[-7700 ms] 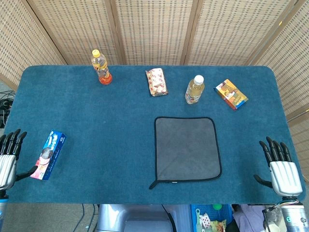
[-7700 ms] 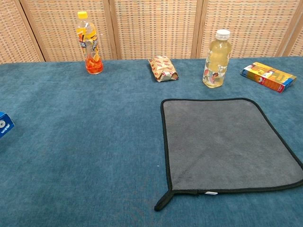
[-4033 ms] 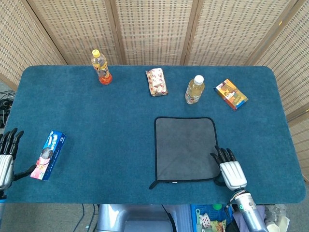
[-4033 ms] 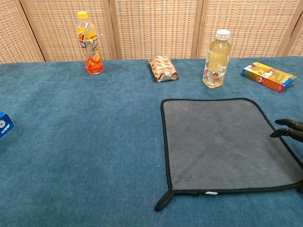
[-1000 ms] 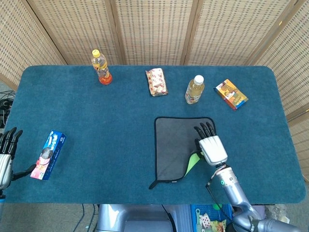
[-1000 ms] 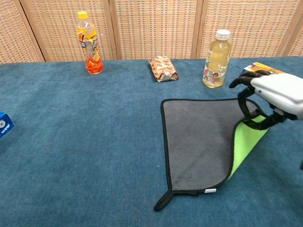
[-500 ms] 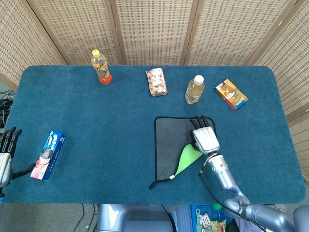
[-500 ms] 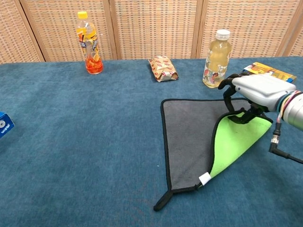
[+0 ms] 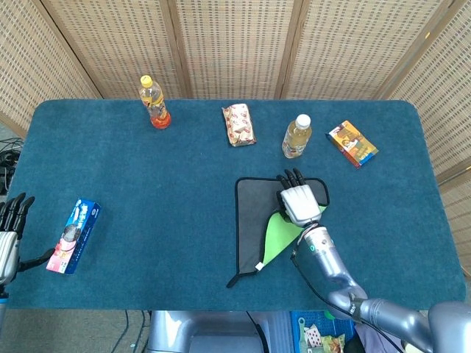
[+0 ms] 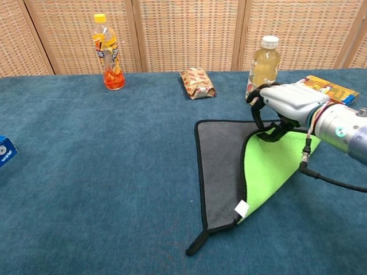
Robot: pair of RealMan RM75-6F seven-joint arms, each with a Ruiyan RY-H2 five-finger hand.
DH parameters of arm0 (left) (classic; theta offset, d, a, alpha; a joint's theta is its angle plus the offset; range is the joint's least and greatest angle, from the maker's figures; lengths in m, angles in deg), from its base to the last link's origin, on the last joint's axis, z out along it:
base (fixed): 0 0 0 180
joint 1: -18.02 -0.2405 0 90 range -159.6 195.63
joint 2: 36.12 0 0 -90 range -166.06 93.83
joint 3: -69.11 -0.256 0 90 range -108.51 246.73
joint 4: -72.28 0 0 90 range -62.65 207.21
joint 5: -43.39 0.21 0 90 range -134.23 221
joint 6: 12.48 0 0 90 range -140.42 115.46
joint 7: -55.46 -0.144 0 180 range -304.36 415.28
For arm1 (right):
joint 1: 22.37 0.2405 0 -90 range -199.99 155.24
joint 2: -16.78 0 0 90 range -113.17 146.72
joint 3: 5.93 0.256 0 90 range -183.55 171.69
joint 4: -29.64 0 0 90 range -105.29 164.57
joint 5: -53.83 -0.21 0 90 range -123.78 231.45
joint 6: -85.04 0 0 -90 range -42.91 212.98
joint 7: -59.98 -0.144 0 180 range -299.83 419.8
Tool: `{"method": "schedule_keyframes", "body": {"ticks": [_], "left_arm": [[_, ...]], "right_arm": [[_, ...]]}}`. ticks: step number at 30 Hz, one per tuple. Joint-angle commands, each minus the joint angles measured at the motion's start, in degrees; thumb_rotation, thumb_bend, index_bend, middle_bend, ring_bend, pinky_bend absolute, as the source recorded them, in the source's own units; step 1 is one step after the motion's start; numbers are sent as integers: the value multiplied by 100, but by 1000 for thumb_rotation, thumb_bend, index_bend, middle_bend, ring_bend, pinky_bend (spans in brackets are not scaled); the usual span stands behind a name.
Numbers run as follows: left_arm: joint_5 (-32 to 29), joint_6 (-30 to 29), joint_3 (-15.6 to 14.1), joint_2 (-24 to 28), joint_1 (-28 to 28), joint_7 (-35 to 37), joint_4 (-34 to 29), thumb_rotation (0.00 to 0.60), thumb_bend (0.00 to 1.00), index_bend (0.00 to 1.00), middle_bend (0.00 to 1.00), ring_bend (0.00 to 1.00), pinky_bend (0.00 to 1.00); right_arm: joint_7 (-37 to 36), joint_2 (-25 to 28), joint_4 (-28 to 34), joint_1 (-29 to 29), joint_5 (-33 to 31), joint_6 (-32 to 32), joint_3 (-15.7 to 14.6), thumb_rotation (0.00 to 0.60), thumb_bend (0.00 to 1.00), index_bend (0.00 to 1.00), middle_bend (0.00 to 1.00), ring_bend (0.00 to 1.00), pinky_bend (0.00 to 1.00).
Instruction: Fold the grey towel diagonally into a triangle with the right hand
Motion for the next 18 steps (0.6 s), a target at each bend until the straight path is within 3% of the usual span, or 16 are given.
{"method": "schedule_keyframes", "body": {"ticks": [1, 18], "left_arm": [[-10, 21, 0, 0, 9, 9, 8, 600, 147, 0, 0, 0, 0], [-111, 159, 15, 19, 49, 151, 60, 600, 147, 0, 0, 0, 0]], "right_arm": [[59, -69, -117, 137, -97, -82, 87, 600, 476, 667, 176, 0, 0], [184, -517, -726, 722, -468, -392, 253, 600, 476, 668, 174, 0, 0]]}}
